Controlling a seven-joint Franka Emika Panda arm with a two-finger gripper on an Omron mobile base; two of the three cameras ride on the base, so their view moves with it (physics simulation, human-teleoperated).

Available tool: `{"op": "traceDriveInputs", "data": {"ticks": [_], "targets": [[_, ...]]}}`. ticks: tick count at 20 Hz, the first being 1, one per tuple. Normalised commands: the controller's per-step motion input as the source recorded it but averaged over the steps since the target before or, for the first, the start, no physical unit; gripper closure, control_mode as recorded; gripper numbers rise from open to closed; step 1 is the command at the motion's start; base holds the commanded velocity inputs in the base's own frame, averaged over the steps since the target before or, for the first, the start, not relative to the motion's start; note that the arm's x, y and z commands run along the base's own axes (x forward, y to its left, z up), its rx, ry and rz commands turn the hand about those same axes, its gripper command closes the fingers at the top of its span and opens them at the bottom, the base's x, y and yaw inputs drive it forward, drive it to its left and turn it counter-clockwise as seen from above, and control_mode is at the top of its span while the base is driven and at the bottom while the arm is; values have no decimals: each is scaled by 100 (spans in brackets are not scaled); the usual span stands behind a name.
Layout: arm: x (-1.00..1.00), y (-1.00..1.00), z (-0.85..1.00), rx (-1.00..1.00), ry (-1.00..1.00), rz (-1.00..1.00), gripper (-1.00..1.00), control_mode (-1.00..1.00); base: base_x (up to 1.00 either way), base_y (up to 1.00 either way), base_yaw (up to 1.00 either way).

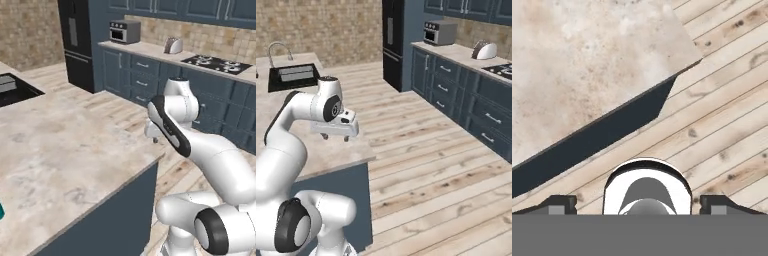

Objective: Move the drinks to the dining counter.

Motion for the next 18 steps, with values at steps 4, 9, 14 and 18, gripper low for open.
{"op": "traceDriveInputs", "data": {"ticks": [4,9,14,18], "targets": [[0,0,0,0,0,0,-100,100,58,-94,-42],[0,0,0,0,0,0,-100,100,84,-80,-46],[0,0,0,0,0,0,-100,100,78,-38,-59],[0,0,0,0,0,0,-100,100,73,-20,-62]]}}
